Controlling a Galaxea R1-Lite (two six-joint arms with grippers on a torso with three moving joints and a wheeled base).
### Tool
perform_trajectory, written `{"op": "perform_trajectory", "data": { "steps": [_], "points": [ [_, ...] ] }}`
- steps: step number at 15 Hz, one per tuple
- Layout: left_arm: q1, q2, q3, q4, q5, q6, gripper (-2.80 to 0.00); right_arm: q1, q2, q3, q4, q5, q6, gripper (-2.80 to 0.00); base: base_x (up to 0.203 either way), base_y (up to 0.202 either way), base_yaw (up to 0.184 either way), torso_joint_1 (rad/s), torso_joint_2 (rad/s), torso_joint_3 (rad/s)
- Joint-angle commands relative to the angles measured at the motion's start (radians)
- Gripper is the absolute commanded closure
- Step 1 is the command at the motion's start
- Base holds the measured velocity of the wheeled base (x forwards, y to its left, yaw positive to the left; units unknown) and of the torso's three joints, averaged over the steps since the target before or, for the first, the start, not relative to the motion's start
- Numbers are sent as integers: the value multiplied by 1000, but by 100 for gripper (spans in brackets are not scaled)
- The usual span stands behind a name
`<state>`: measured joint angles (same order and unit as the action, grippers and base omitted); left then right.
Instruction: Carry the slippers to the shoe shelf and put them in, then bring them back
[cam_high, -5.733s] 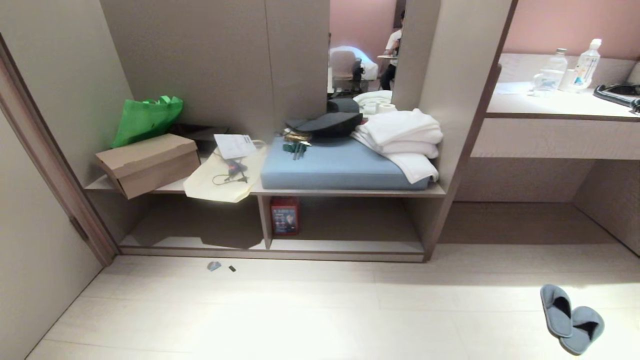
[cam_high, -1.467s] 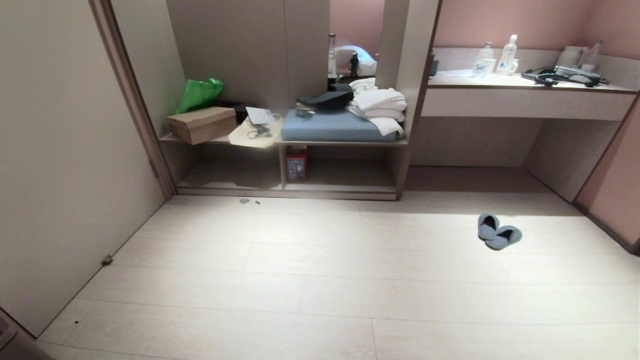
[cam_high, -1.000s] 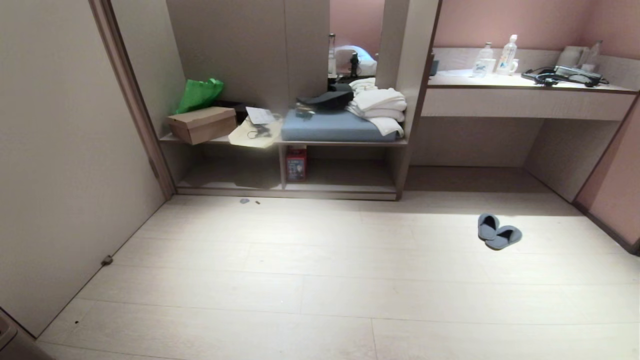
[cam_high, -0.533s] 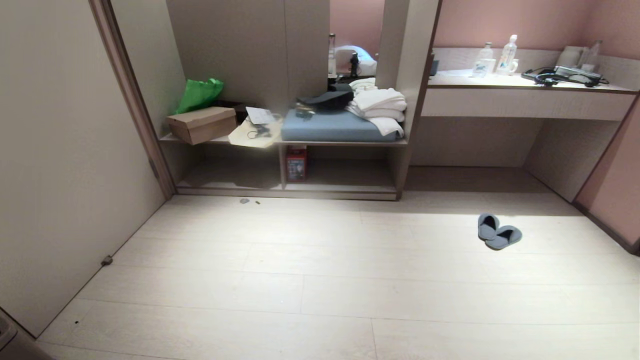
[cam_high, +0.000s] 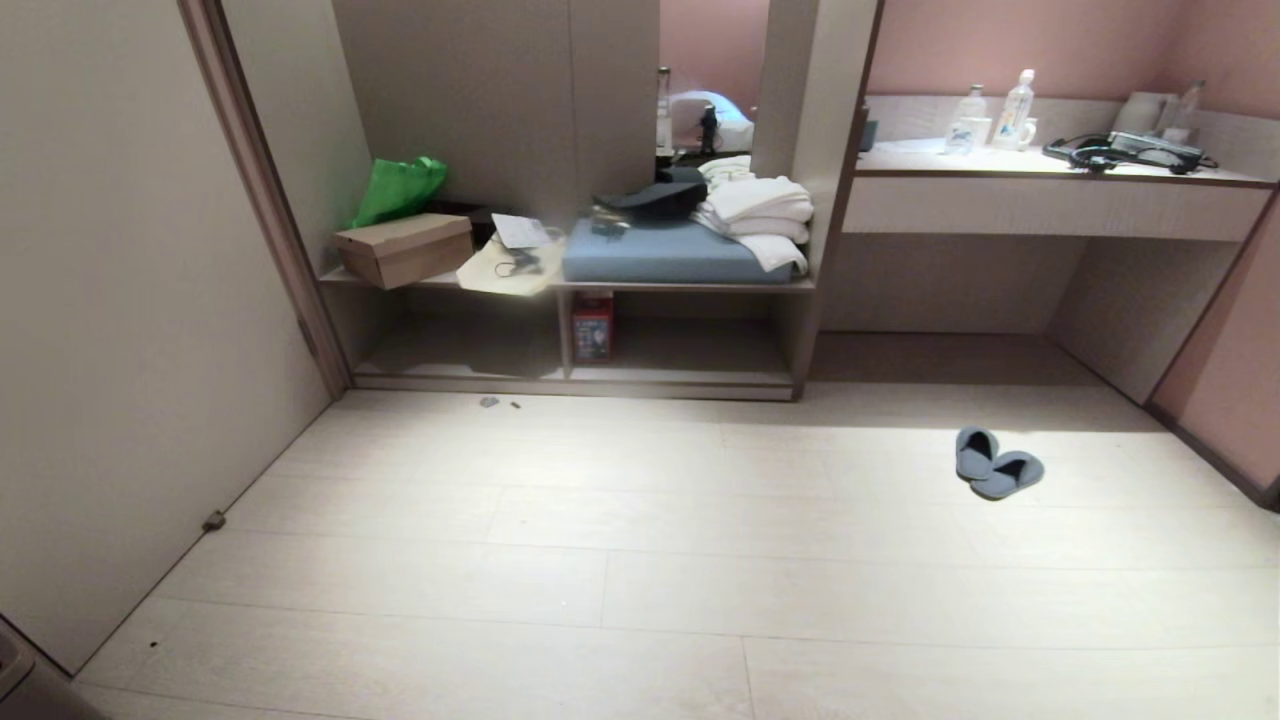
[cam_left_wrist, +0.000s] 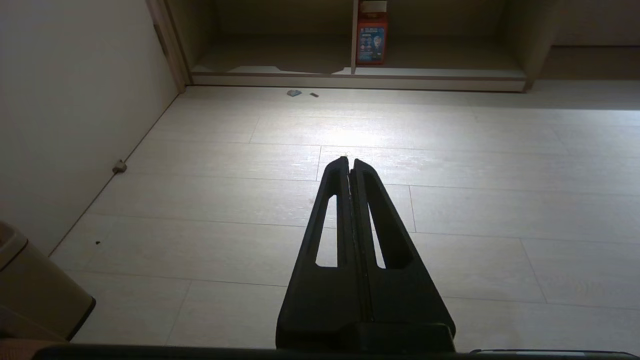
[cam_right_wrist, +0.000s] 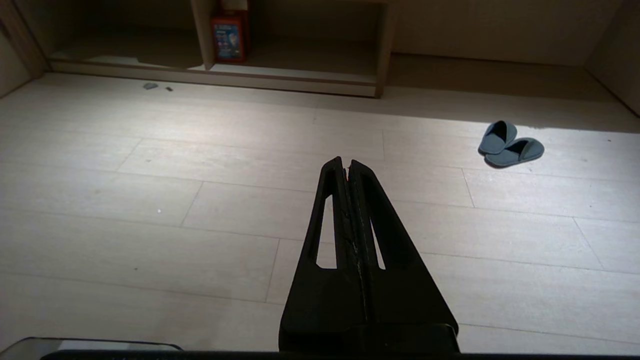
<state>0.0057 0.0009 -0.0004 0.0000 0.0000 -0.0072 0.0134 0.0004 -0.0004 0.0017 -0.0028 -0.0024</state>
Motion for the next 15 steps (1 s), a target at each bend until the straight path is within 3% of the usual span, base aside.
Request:
{"op": "perform_trajectory", "data": {
  "steps": [1, 15],
  "points": [
    [0, 1, 0, 0, 0, 0, 0, 0, 1, 0, 0, 0, -1, 0, 0, 0, 0, 0, 0, 0],
    [0, 1, 0, 0, 0, -1, 0, 0, 1, 0, 0, 0, 7, 0, 0, 0, 0, 0, 0, 0]
  ]
}}
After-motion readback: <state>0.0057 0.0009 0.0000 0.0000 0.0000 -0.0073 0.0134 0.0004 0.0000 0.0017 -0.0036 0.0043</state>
